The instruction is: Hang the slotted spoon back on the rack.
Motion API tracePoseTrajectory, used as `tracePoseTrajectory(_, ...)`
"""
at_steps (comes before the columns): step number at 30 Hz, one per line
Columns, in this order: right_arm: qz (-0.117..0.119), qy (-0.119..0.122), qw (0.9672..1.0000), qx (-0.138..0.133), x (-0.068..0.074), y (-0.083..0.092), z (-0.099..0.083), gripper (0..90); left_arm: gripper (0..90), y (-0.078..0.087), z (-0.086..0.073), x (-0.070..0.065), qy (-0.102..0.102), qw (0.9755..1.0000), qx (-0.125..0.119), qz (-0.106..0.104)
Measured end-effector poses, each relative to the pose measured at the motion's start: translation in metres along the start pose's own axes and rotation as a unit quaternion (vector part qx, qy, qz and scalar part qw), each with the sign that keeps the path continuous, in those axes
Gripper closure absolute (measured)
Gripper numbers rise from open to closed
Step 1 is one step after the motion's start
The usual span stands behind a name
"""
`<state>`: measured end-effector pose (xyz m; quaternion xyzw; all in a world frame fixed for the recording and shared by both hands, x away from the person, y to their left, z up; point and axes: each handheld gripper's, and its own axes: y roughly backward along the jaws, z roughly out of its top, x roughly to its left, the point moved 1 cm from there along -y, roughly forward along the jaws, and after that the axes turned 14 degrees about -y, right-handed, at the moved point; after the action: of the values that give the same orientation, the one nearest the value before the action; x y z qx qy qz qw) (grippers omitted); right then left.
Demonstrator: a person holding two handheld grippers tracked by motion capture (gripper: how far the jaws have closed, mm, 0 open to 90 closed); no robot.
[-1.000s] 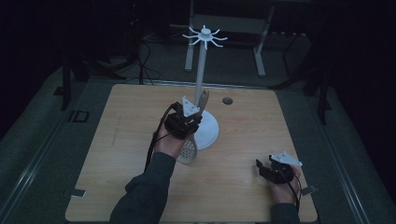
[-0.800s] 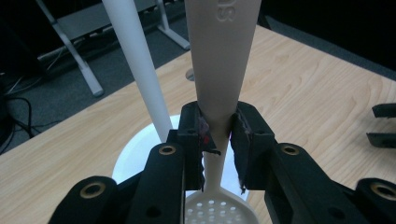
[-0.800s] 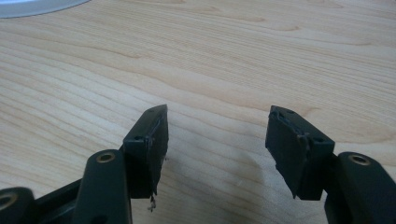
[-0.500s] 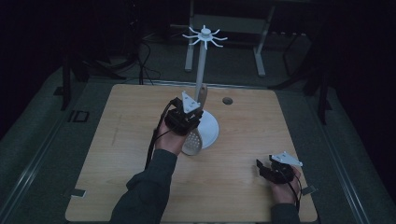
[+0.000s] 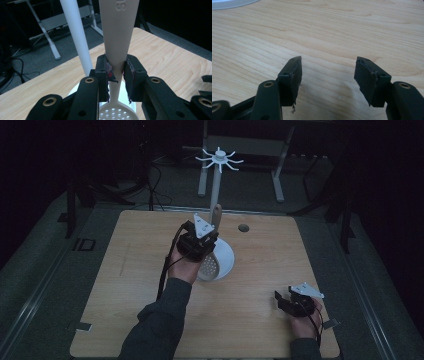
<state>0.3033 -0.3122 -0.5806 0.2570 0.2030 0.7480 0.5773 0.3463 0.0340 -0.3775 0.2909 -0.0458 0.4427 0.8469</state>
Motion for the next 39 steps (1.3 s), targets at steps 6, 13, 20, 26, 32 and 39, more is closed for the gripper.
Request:
tracePoseTrajectory(6, 0.0, 0.002, 1.0, 0.001, 0.0, 0.0, 0.0, 38.8, 74.5, 0.002, 0.008, 0.0, -0.005, 0.9999, -0.006, 0.009)
tracePoseTrajectory(13, 0.0, 0.002, 1.0, 0.001, 0.0, 0.0, 0.0, 38.7, 74.5, 0.004, 0.015, -0.001, -0.002, 0.9995, -0.018, 0.024)
tracePoseTrajectory(20, -0.001, 0.001, 1.0, 0.002, 0.0, -0.001, 0.001, 38.7, 74.5, 0.007, 0.02, -0.001, -0.001, 0.9989, -0.022, 0.04)
tracePoseTrajectory(26, 0.002, 0.002, 1.0, 0.002, 0.0, -0.002, 0.001, 38.9, 74.5, 0.009, 0.026, 0.001, 0.01, 0.9981, -0.026, 0.055)
tracePoseTrajectory(32, 0.001, 0.003, 1.0, 0.004, 0.001, -0.002, 0.001, 38.8, 74.5, 0.012, 0.036, 0.002, 0.01, 0.9972, -0.032, 0.067)
tracePoseTrajectory(39, 0.001, 0.003, 1.0, 0.004, 0.0, -0.002, 0.001, 38.7, 74.4, 0.015, 0.043, 0.005, 0.011, 0.9961, -0.035, 0.08)
